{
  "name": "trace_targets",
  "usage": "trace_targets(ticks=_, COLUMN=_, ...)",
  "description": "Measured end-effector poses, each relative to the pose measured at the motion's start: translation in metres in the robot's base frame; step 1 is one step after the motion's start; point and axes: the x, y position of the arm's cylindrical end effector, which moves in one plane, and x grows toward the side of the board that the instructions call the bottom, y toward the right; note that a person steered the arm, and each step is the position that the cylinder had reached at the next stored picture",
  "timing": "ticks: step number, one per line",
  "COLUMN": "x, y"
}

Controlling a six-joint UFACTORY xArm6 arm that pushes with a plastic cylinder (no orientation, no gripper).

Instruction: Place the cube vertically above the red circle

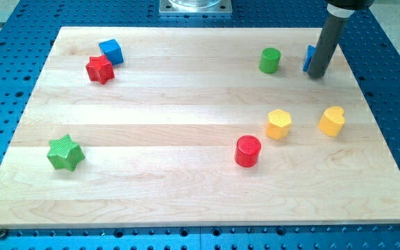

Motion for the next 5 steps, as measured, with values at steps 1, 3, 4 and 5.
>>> trace_targets(ticks=1, x=0.034, y=-0.05)
trace_targets(ticks=3, x=0.068, y=-0.248)
trace_targets(ticks=4, x=0.126, y=-0.284)
trace_targets(ticks=5, x=0.113, y=-0.333)
